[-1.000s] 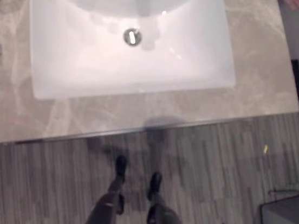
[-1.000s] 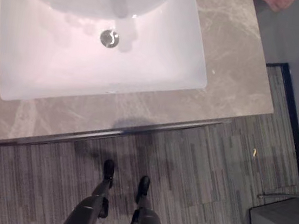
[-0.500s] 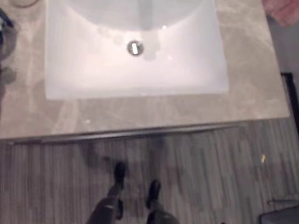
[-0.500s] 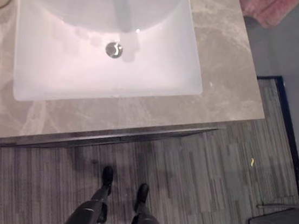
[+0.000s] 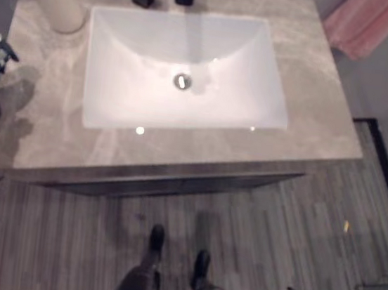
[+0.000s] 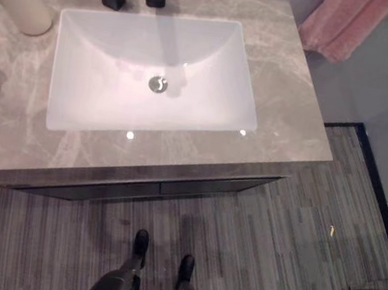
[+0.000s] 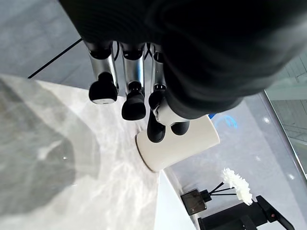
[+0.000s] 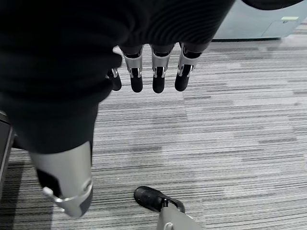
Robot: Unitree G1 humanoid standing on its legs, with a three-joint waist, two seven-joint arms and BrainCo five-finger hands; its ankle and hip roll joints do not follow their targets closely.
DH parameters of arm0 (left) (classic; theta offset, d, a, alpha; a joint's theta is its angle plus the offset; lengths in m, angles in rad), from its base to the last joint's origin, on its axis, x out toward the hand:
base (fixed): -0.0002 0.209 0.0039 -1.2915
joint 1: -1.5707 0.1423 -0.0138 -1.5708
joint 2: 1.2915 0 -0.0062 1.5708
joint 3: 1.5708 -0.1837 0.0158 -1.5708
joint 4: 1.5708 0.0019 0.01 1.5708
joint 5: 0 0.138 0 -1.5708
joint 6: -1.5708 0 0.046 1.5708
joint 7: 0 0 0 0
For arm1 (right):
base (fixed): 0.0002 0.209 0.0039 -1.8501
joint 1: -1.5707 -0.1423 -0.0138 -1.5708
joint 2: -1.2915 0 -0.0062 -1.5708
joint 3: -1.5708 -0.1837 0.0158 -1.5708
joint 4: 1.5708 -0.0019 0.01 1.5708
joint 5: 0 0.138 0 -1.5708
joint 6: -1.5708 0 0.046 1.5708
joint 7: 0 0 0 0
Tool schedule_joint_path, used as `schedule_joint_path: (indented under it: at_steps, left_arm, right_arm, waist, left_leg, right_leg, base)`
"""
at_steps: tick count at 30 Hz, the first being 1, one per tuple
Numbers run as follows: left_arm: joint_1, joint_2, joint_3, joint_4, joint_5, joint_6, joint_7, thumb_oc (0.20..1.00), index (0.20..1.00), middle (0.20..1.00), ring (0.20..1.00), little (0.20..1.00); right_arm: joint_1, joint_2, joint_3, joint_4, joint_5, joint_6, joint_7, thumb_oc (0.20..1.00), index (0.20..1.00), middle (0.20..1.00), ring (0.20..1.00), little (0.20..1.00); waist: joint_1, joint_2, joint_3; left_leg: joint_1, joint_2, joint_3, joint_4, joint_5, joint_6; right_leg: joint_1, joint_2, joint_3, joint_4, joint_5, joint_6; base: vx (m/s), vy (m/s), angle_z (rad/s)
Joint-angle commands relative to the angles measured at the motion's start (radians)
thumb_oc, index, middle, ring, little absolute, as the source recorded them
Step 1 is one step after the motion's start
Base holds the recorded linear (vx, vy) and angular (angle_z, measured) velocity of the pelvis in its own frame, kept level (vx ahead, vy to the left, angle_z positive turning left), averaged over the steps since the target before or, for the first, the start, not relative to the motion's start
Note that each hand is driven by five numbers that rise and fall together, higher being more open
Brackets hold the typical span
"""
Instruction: Put brush and paste in cup on sink, flatten towel.
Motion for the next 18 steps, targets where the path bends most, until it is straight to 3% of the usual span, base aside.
schedule_joint_path:
  at_steps: [1, 6, 18]
  left_arm:
    - [-0.094, -0.022, 0.043, 0.078, 0.025, -0.037, 0.018, 0.200, 0.200, 0.200, 0.200, 0.200]
    - [-0.107, -0.042, 0.042, 0.090, 0.050, -0.037, 0.039, 0.200, 0.200, 0.200, 0.200, 0.200]
    - [-0.226, -0.039, -0.020, 0.238, 0.044, -0.031, 0.059, 0.200, 0.200, 0.200, 0.200, 0.200]
  right_arm:
    - [0.045, -0.039, -0.011, 0.046, -0.003, 0.013, -0.003, 1.000, 1.000, 1.000, 1.000, 1.000]
    - [0.044, -0.032, -0.005, 0.049, 0.002, 0.013, -0.004, 1.000, 1.000, 1.000, 1.000, 1.000]
    - [0.033, -0.052, -0.007, 0.039, 0.019, 0.007, -0.015, 1.000, 1.000, 1.000, 1.000, 1.000]
  waist:
    - [-0.013, 0.011, -0.029]
    - [-0.022, 0.012, -0.029]
    - [-0.035, 0.007, -0.008]
  left_leg:
    - [0.049, 0.000, 0.002, 0.012, -0.138, -0.008]
    - [0.048, 0.003, 0.009, 0.012, -0.141, -0.007]
    - [0.029, 0.012, 0.019, 0.012, -0.136, -0.009]
  right_leg:
    - [0.084, -0.113, -0.027, -0.003, 0.261, 0.121]
    - [0.075, -0.110, -0.003, -0.003, 0.285, 0.120]
    - [0.044, -0.103, 0.015, -0.003, 0.278, 0.121]
  base:
    - [0.02, 0.024, -0.05]
    - [0.02, 0.006, -0.03]
    - [0.01, -0.002, -0.06]
